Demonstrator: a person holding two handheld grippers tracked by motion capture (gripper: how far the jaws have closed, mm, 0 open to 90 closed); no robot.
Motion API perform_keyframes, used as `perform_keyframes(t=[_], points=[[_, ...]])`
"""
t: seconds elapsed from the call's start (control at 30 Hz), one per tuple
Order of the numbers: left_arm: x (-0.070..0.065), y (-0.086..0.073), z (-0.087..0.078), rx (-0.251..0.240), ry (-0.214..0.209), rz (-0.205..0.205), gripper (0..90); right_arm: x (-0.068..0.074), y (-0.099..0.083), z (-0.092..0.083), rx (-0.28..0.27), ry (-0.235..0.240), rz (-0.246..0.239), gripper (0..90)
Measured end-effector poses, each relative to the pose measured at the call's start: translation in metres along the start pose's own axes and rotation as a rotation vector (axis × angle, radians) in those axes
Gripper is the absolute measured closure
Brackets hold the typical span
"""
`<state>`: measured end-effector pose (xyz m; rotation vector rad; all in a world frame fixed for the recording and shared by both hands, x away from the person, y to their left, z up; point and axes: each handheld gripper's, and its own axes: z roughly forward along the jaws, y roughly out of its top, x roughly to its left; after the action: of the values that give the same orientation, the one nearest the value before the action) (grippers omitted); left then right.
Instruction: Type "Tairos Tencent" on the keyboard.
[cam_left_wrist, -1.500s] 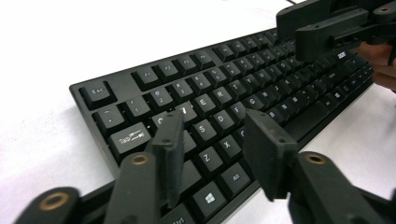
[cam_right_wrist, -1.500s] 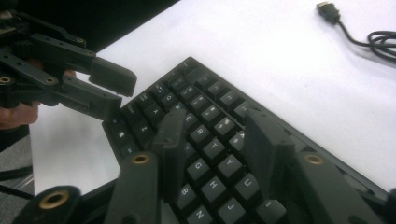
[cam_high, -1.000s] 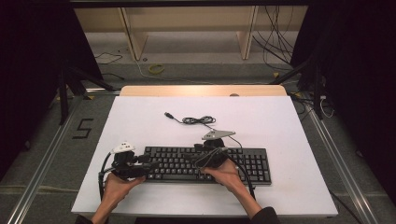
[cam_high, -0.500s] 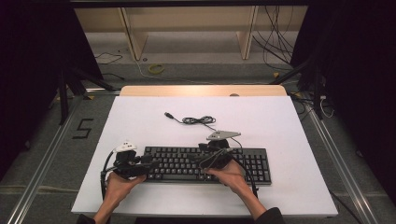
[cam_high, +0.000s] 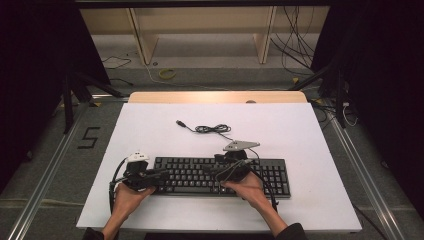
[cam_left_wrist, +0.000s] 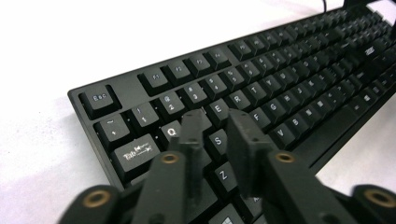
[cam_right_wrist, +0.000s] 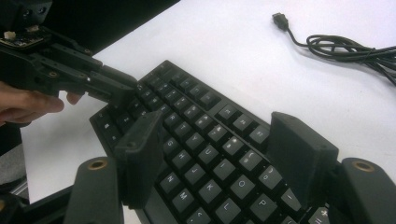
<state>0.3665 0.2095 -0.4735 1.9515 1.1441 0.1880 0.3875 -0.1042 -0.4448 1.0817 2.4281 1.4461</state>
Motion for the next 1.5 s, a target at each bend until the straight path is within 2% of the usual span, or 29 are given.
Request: perform_keyframes(t=[0.23, 0.63, 0.7, 0.83, 1.1, 1.5], points=[[-0.002, 0.001, 0.003, 0.024, 0.005, 0.014, 88.5, 0.001, 0.0, 0.001, 0.003, 0.001, 0.0, 36.9], [0.0, 0.002, 0.009, 0.065, 0.037, 0.007, 89.2, 0.001, 0.0, 0.001, 0.001, 0.0, -0.001, 37.0], [0.0, 0.001, 0.01, 0.081, 0.044, 0.013, 89.2, 0.001, 0.0, 0.001, 0.001, 0.0, -0.001, 37.0], [-0.001, 0.001, 0.011, 0.083, 0.042, 0.019, 89.4, 0.001, 0.0, 0.001, 0.002, 0.0, 0.0, 37.1], [-0.002, 0.002, 0.009, 0.069, 0.03, 0.007, 88.8, 0.002, -0.001, 0.002, 0.005, -0.001, -0.002, 37.3], [-0.006, 0.004, 0.0, 0.006, -0.001, 0.008, 72.7, 0.001, 0.0, 0.001, 0.003, -0.005, -0.003, 39.1]])
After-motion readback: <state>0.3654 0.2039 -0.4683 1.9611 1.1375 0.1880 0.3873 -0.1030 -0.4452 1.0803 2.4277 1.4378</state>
